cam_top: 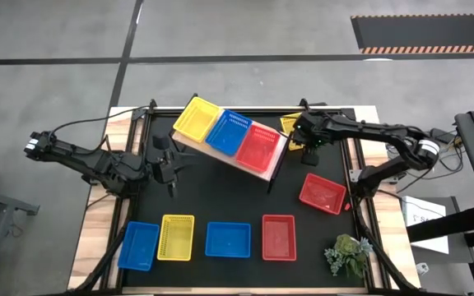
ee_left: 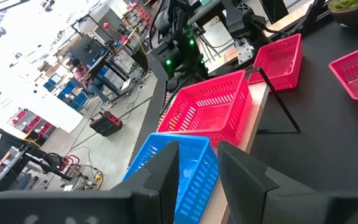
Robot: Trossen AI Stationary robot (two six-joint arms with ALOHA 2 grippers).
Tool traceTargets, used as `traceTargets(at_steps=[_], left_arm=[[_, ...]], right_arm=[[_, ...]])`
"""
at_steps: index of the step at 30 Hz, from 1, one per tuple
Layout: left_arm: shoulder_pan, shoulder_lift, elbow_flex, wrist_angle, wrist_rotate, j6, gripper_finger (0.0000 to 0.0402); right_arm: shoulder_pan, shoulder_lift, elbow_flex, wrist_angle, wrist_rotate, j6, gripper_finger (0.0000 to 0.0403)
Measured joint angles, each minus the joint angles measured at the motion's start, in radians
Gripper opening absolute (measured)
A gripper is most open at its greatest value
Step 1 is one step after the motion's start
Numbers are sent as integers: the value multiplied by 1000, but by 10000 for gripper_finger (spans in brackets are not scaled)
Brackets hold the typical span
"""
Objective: Stack baskets on shelf by color
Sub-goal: Stack the top right yellow bin on top of the yellow bin on the shelf
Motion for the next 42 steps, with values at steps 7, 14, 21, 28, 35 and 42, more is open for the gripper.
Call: traceTargets(at_steps=[7, 14, 21, 28, 35, 42], left_arm=[[0, 0, 0, 1, 0, 0, 95], [0, 2, 0, 0, 0, 0, 95], [0, 9, 1, 45, 1, 1, 95], [0, 70, 11, 63, 2, 5, 95], [0, 149, 51, 87, 2, 6, 95], [0, 192, 97, 88, 1, 1, 95]], right_arm=[[-20, 45, 0, 3, -6, 1, 106], [-21, 28, 0, -10, -7, -20, 18], [-21, -27, 63, -162, 18, 51, 10], [-17, -95, 229, -361, 163, 148, 9], [20, -135, 451, -488, 261, 191, 9], [127, -122, 648, -574, 316, 226, 9]])
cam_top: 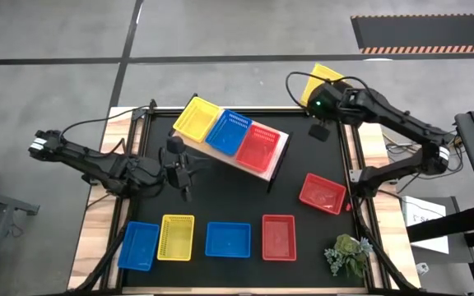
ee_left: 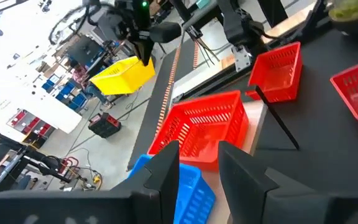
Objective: Stack baskets on shelf by color
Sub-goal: Stack the top right yellow bin on top of the yellow bin on the shelf
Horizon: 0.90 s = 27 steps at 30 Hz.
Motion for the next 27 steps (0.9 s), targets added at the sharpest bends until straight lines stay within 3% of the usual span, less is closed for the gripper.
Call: traceTargets(at_steps=[12, 18, 22, 27], left_arm=[[0, 17, 77, 24, 31, 6, 97], [0, 53, 132, 17, 56, 57, 136], [0, 99, 172, 26, 57, 133, 172], [2, 182, 183, 190, 60, 317, 189]], right_arm=[[283, 106, 208, -20, -17, 83, 9], [401, 249, 384, -48, -18, 64, 9], [434, 363, 516, -58, -34, 13, 9], [439, 480, 669, -63, -70, -51, 9]])
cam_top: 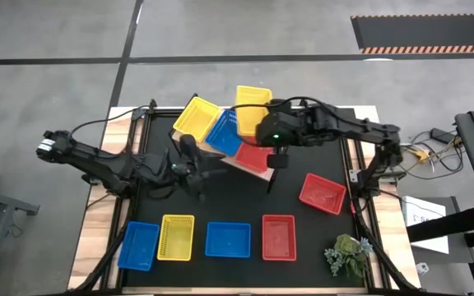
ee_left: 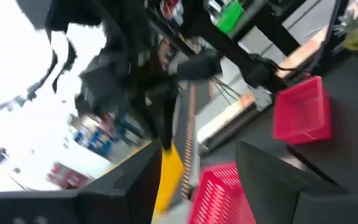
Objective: Stack baskets on shelf by color
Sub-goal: Stack the top right yellow bin on top of the yellow bin on the shelf
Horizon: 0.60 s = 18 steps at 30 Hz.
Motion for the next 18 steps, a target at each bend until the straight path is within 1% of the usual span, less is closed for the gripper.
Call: traceTargets(at_steps=[3, 7, 10, 14, 18], left_arm=[[13, 38, 0, 65, 3, 101, 189], [51, 57, -1, 101, 2, 165, 189], [90, 57, -1, 115, 11, 170, 189], [151, 71, -1, 115, 69, 152, 189], [208, 110, -1, 113, 74, 151, 181]], right_arm=[[0, 55, 68, -14, 0, -28, 9], [0, 108, 138, -40, -11, -40, 9], [0, 131, 165, -43, -26, -43, 9], [0, 141, 171, -44, -26, -38, 9], [0, 145, 171, -44, -27, -22, 9]])
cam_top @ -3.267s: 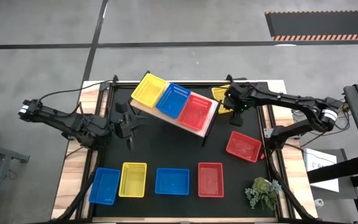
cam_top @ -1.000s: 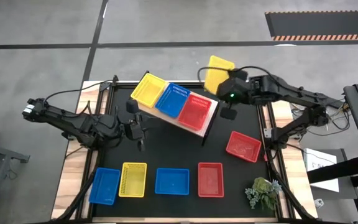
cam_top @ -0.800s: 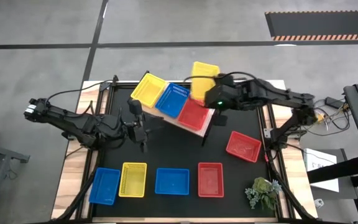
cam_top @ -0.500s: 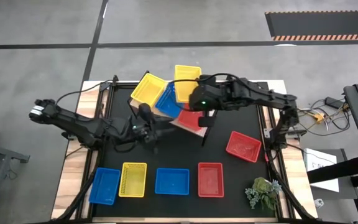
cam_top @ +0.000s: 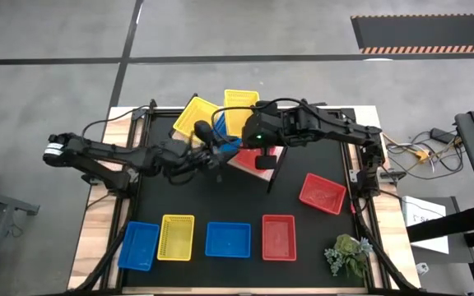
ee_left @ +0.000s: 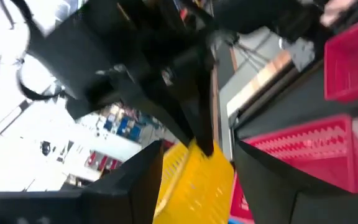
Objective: Stack baskets on shelf by color
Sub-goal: Stack the top right yellow bin on top of the yellow bin on the shelf
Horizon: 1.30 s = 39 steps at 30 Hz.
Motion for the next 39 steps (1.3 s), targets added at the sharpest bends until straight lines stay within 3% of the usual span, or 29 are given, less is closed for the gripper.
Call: traceTargets(at_steps=[13, 22, 34, 39], left_arm=[[61, 33, -1, 1, 0, -55, 137], [76, 34, -3, -35, 10, -83, 108], [77, 35, -11, -53, 9, -79, 6], [78, 35, -11, -53, 16, -55, 2]], right_arm=[[23, 8, -3, 11, 0, -89, 8], [50, 32, -5, 27, 54, -104, 8], [50, 34, -5, 43, 61, -105, 9], [50, 34, -5, 58, 48, -104, 42]])
